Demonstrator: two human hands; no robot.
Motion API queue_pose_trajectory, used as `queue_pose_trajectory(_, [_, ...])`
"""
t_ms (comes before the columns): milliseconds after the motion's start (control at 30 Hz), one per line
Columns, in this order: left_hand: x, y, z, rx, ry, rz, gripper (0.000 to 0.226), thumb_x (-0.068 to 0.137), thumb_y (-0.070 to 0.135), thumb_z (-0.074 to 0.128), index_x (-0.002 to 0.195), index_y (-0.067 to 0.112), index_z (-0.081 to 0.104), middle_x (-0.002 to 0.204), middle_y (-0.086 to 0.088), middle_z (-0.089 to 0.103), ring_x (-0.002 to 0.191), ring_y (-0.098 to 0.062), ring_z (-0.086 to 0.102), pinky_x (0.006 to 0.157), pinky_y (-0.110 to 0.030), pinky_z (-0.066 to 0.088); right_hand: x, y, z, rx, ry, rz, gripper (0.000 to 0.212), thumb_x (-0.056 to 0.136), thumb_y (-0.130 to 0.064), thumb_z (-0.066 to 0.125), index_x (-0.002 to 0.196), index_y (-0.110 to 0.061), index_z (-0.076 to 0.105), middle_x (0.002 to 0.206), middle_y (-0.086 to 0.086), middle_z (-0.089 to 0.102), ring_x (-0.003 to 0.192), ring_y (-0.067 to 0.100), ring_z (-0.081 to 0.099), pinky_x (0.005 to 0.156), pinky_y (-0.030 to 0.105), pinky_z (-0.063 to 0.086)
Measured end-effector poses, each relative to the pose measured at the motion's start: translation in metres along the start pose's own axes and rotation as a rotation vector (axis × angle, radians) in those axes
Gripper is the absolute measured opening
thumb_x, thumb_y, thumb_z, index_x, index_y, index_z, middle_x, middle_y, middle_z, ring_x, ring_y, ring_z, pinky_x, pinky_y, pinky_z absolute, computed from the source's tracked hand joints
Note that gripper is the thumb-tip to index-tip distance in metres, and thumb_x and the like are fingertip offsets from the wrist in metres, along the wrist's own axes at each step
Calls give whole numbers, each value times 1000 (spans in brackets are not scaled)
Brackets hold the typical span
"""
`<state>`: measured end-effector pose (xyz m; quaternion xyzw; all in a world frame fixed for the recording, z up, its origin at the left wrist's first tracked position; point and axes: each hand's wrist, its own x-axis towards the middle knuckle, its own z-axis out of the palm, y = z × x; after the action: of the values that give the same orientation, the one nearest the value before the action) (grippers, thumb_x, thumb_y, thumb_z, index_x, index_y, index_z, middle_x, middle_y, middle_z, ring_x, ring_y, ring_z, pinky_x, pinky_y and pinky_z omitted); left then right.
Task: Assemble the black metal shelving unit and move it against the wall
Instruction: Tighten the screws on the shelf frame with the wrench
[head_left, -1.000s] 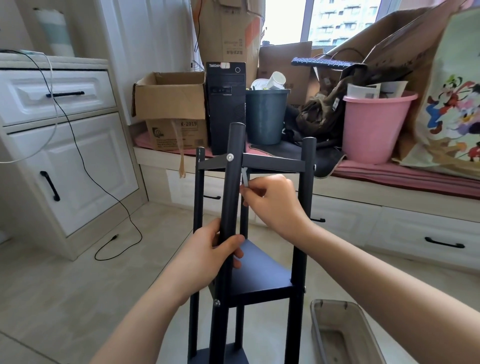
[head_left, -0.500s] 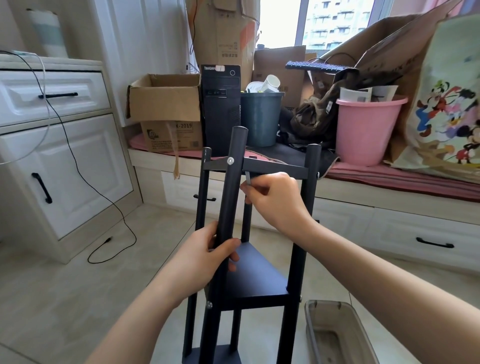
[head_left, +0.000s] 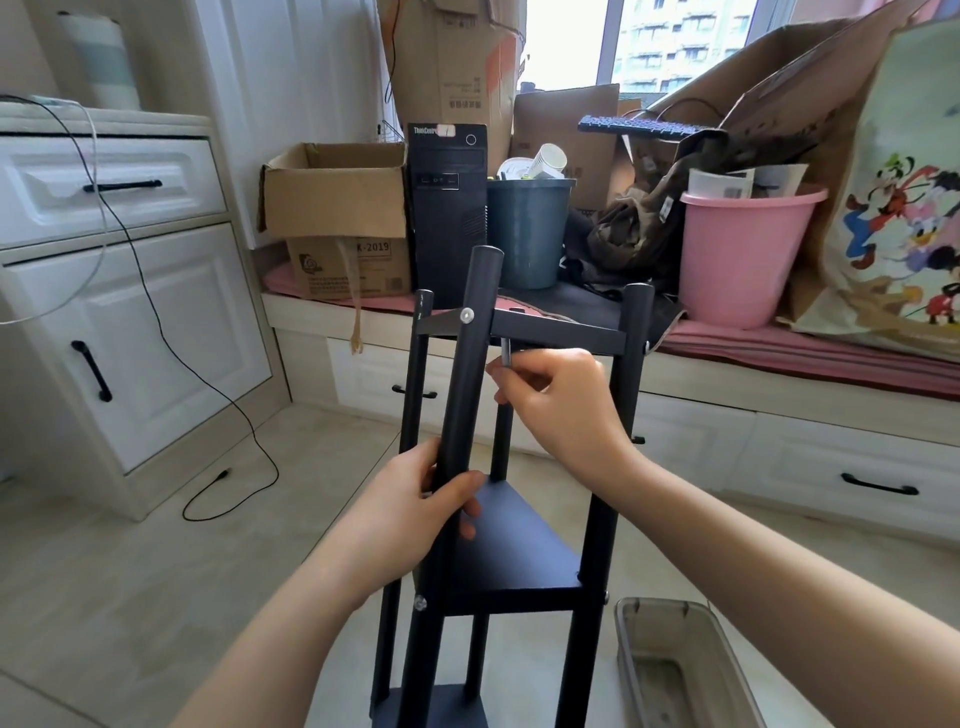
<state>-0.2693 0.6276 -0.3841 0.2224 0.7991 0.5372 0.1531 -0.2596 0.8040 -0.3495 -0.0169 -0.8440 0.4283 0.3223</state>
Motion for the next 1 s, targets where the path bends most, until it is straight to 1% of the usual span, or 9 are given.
queue_pose_trajectory(100, [-1,1,0,-10,-8,-5,10,99,25,60,94,17,59,79,-1,74,69,-16,71,60,-19,50,-2,1,5,1,16,-20,14,93,-17,66,85,-14,78,66,-12,68,66,8,64,65,20,47])
queue_pose_trajectory(200, [-2,2,1,-15,-13,-9,9,99,24,61,93,17,59,81,-2,74,72,-20,72,59,-19,50,-2,3,11,-46,39,-73,15,93,-18,66,83,-15,78,60,-20,58,63,11,56,64,23,43])
queue_pose_trajectory(300, [-2,2,0,-19,-16,-16,9,99,24,61,94,17,59,81,-2,74,73,-21,73,59,-20,51,-2,8,20,-89,84,-147,16,93,-19,67,80,-15,76,55,-18,47,57,12,47,60,30,39])
queue_pose_trajectory(433, [-3,0,-2,-3,-20,-16,9,99,25,61,94,17,59,81,-1,74,74,-20,73,62,-23,54,2,15,33,-138,204,-244,17,90,-13,69,73,-11,71,60,-18,38,57,13,41,58,29,34])
queue_pose_trajectory(633, [-2,-2,-10,35,-16,-27,11,99,27,61,98,16,60,82,1,75,75,-16,73,68,-28,58,12,21,56,-190,345,-292,13,85,-10,73,73,-7,72,61,-2,54,58,11,39,57,25,32])
queue_pose_trajectory(800, [0,-3,-20,79,-27,-26,11,99,27,60,98,16,59,82,1,75,73,-13,73,64,-23,57,16,21,74,-112,404,-346,22,89,-19,63,76,-4,72,68,6,64,57,23,50,53,33,45])
queue_pose_trajectory(867, [0,-3,-25,98,-27,-27,11,99,26,60,99,16,58,83,0,75,73,-13,73,65,-28,58,18,19,82,-86,416,-351,22,90,-19,62,77,-5,72,72,6,66,58,22,51,54,33,45])
queue_pose_trajectory(933, [1,-3,-30,102,-27,-34,11,100,25,60,100,14,58,83,-2,74,74,-14,73,69,-38,60,20,19,88,-70,416,-346,16,89,-14,65,78,-6,72,74,5,67,61,16,50,55,29,43])
queue_pose_trajectory(1000, [1,-3,-34,93,-28,-42,12,100,24,59,101,12,57,82,-3,74,75,-17,74,74,-48,59,22,20,94,-54,419,-345,19,91,-17,62,78,-6,71,76,4,67,64,8,45,58,22,37])
